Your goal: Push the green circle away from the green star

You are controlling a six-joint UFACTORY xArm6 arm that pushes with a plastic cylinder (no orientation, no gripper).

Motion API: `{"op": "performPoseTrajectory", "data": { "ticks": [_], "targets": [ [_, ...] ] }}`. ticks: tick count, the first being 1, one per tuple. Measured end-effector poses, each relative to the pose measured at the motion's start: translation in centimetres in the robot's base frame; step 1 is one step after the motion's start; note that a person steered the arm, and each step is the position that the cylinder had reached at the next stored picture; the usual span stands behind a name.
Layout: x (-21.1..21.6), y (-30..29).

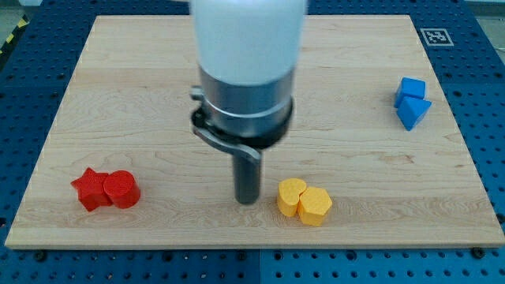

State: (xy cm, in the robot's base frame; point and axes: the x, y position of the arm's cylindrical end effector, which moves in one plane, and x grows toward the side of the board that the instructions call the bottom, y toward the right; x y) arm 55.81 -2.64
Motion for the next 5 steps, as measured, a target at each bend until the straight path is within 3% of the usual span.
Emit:
{"op": "performPoseTrajectory", "data": {
  "ticks": [1, 4, 5],
  "targets": [
    [-3.2, -3.9],
    [-5.5, -5.8],
    [-10.1, -8.5]
  ]
}}
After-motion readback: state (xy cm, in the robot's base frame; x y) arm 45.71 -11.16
